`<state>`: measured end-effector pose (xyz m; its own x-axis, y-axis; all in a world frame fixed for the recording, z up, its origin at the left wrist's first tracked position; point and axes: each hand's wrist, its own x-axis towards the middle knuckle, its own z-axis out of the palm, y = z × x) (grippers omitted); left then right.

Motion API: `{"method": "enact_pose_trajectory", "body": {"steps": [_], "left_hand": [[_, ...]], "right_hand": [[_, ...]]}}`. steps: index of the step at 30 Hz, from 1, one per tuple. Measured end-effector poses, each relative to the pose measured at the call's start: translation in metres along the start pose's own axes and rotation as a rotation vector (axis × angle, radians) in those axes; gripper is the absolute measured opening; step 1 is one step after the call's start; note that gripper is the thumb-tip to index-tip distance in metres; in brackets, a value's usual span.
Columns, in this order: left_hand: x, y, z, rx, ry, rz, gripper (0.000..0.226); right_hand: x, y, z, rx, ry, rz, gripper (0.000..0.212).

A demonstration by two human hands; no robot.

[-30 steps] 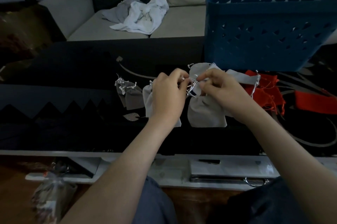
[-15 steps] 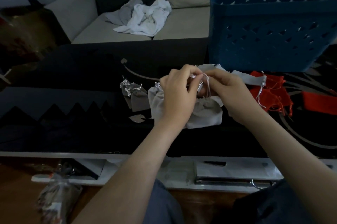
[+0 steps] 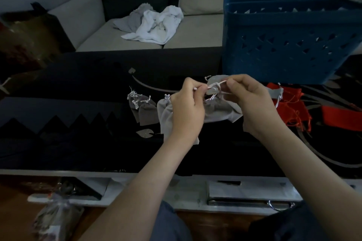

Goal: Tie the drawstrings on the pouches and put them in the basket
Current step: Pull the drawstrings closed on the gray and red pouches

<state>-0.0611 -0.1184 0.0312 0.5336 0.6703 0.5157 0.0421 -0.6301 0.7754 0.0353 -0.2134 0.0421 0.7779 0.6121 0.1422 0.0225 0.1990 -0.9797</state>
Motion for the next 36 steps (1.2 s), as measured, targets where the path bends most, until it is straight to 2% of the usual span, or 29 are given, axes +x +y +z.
{"method": "enact_pose_trajectory", "body": {"steps": [7, 9, 14, 18, 21, 24, 27, 32, 36], "left_hand": [[0.006, -0.008, -0.005, -0.052, -0.007, -0.238, 0.016], [0.008, -0.011, -0.007, -0.047, -0.034, -0.285, 0.017], [0.011, -0.016, -0.009, -0.043, -0.039, -0.368, 0.023], [0.014, -0.012, -0.013, -0.09, -0.072, -0.396, 0.023], [0.013, -0.007, -0.014, -0.243, -0.157, -0.386, 0.023], [0.01, -0.002, -0.015, -0.423, -0.177, -0.35, 0.019], [0.008, 0.003, -0.017, -0.506, -0.206, -0.278, 0.014], [0.004, 0.006, -0.02, -0.572, -0.271, -0.171, 0.012], [0.004, 0.007, -0.02, -0.592, -0.291, -0.172, 0.006]], "right_hand": [[0.013, -0.011, -0.018, 0.762, 0.064, 0.003, 0.026], [0.014, -0.011, -0.02, 0.824, 0.086, 0.053, 0.03], [0.019, -0.01, -0.018, 0.629, 0.044, 0.126, 0.034], [0.019, -0.009, -0.019, 0.243, -0.027, -0.05, 0.025], [0.015, -0.007, -0.024, -0.059, -0.11, -0.16, 0.016], [0.011, -0.007, -0.023, -0.256, -0.216, -0.176, 0.012], [0.008, -0.006, -0.017, -0.428, -0.326, -0.187, 0.013], [0.003, -0.005, -0.007, -0.442, -0.364, -0.122, 0.006], [-0.001, -0.007, -0.003, -0.411, -0.374, -0.069, 0.007]]}}
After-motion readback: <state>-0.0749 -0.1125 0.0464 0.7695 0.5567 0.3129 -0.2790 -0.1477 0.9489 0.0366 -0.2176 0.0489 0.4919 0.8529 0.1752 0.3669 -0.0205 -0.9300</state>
